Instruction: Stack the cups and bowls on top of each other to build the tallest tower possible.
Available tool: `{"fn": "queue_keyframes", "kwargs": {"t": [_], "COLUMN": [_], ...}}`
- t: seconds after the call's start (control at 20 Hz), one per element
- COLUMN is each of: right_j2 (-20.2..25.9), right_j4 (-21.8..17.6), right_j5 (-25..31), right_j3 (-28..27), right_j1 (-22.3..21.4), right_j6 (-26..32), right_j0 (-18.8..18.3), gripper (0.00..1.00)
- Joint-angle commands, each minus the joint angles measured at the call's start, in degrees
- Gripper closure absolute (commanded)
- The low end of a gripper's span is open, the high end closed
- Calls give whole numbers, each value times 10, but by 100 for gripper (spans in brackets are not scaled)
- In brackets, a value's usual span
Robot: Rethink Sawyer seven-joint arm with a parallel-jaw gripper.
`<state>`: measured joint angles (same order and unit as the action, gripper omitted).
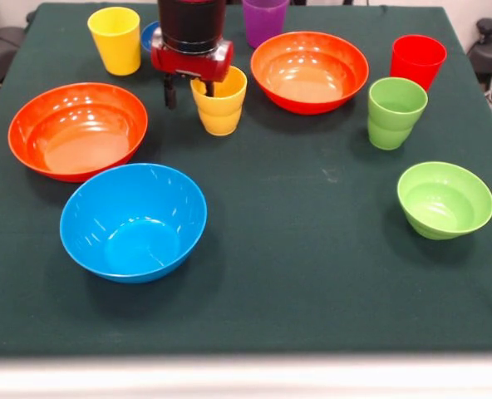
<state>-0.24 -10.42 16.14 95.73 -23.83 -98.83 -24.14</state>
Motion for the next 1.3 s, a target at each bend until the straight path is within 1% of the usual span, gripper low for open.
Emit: {"fn": "queue_keyframes", "kwargs": {"t": [0.05, 0.1, 0.2, 0.3, 0.5, 0.6, 0.8, 0.9, 1.05, 1.3], "right_j2": [47, 46, 52, 54, 52, 52, 52, 53, 55, 62], "right_j4": [-20, -10, -4, 4, 22, 27, 34, 35, 37, 35], "right_j5": [-2, 2, 16, 45, 113, 133, 163, 170, 170, 180], "right_j3": [26, 36, 49, 52, 45, 40, 19, 13, 20, -7], "right_j1": [14, 3, -19, -42, -70, -76, -75, -74, -83, -81], "right_j6": [-40, -54, -55, -51, -45, -45, -45, -43, -42, -33], "right_j0": [8, 11, 12, 16, 23, 25, 30, 30, 30, 33], "gripper": [0, 0, 0, 0, 0, 0, 0, 0, 0, 0]}}
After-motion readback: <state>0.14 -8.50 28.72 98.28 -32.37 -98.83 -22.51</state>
